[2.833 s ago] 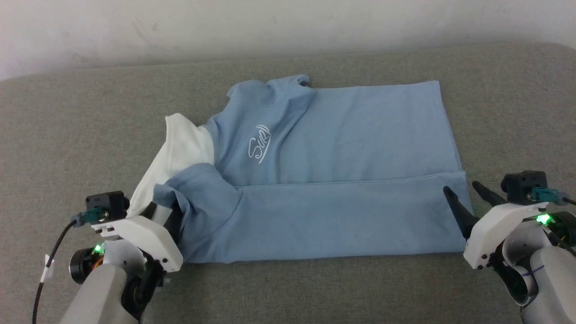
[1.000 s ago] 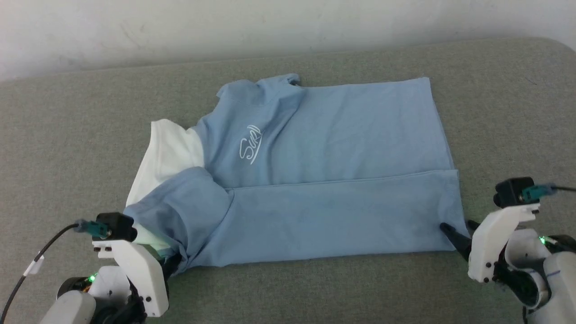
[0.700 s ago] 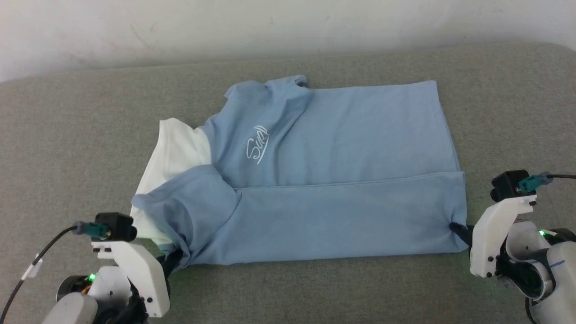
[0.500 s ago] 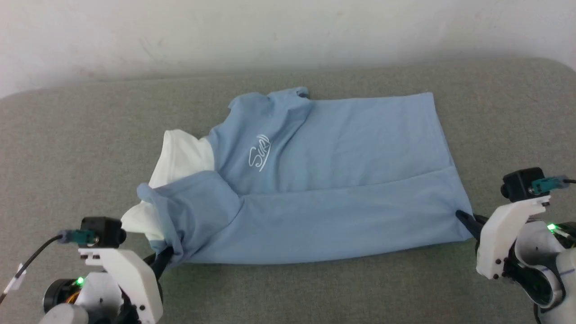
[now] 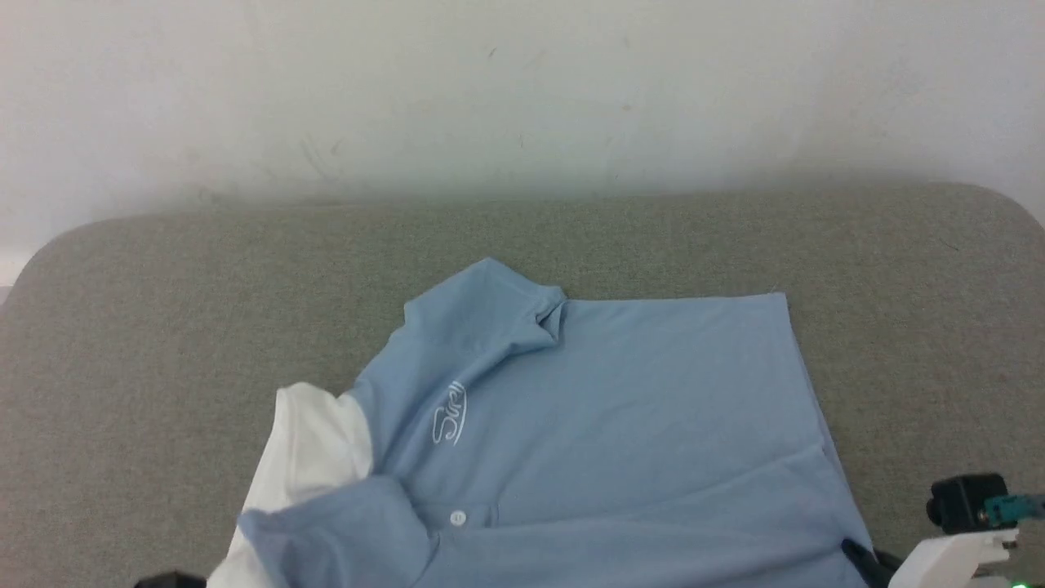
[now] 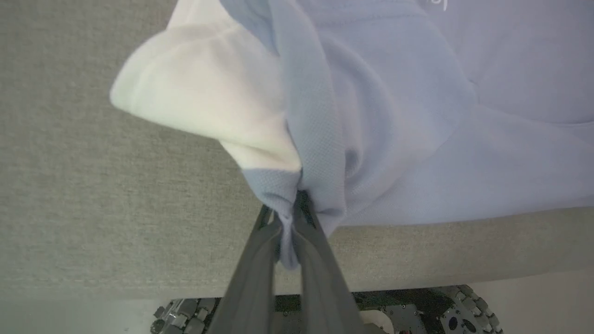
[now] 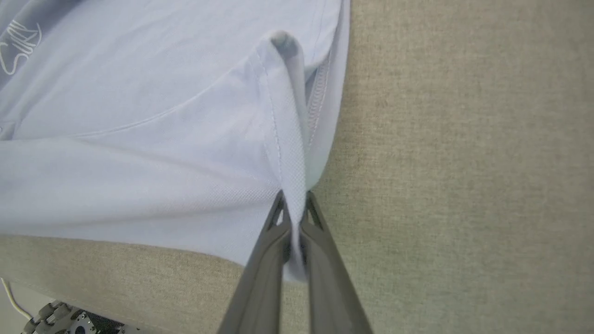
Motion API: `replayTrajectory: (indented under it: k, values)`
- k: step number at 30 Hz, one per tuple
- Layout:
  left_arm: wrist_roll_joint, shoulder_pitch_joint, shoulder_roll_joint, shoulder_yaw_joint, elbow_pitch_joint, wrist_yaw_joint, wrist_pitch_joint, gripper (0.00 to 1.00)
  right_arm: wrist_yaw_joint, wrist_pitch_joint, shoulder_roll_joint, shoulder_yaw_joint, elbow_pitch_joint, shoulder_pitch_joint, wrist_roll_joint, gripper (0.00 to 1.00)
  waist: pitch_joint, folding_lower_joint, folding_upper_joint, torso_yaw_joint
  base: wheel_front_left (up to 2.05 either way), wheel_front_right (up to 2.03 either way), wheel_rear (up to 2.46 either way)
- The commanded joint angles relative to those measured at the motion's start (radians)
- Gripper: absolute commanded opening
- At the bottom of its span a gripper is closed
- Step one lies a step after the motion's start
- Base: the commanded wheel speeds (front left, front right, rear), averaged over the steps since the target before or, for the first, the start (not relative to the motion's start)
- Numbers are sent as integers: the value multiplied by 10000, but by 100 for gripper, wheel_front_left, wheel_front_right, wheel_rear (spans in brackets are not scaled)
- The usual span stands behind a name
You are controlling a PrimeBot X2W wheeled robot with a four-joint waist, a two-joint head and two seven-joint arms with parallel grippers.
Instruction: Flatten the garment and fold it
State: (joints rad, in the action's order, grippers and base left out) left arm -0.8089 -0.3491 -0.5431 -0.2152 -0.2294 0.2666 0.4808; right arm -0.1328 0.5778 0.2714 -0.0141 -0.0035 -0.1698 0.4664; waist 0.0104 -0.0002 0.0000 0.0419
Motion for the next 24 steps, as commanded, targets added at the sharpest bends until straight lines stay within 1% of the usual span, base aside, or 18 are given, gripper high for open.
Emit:
replayTrajectory:
  k: [1, 2, 3, 4, 5, 8, 10, 15, 18, 20, 22, 24]
  values:
    - [-176, -190, 187, 58, 194, 49, -146, 0, 21, -158, -80, -158, 31, -199, -93, 0, -16, 2, 0, 12, 0, 0, 0]
    - [-302, -272, 355, 11, 377, -42, -245, 0, 21, -229, -122, -155, 117, -391, -194, 3, -17, 2, 0, 26, 0, 0, 0]
    - [-363, -282, 500, -47, 578, -133, -360, 0, 21, -306, -207, -132, 200, -558, -222, 36, -15, 2, 0, 40, 0, 0, 0]
    - [-450, -207, 692, -33, 754, -231, -562, 36, 21, -462, -314, -125, 245, -668, -214, 91, -11, 2, 0, 59, 0, 0, 0]
    - [-536, -102, 883, -4, 949, -311, -761, 99, 21, -664, -405, -111, 257, -733, -227, 100, -23, 2, 0, 72, 0, 0, 0]
    - [-510, 220, 1001, -78, 1420, -630, -1046, 100, 21, -1812, -735, -177, -127, -649, -380, 100, -79, 2, 0, 10, 0, 0, 0]
    - [-359, 519, 972, 129, 1481, -624, -1408, 100, 21, -2801, -975, -356, -542, -492, -597, 100, -104, 2, 0, -46, 0, 0, 0]
    - [264, 1726, 755, 494, 1182, -450, -2062, 100, 21, -4468, -1437, -761, -1498, 9, -1327, 100, 97, 2, 0, -192, 0, 0, 0]
    - [683, 2748, 745, 502, 1095, -344, -2334, 100, 21, -4977, -1586, -813, -1910, 415, -1715, 100, 309, 2, 0, -322, 0, 0, 0]
    - [1006, 3532, 789, 358, 1223, -373, -2519, 100, 21, -5093, -1649, -767, -2164, 650, -1885, 100, 534, 2, 0, -445, 0, 0, 0]
    - [1289, 4412, 912, 132, 1512, -476, -2676, 100, 21, -5080, -1669, -705, -2423, 871, -2022, 100, 848, 2, 0, -595, 0, 0, 0]
    - [1497, 5352, 1035, -97, 1982, -673, -2783, 100, 21, -5118, -1652, -616, -2720, 1139, -2140, 100, 1219, 2, 0, -807, 0, 0, 0]
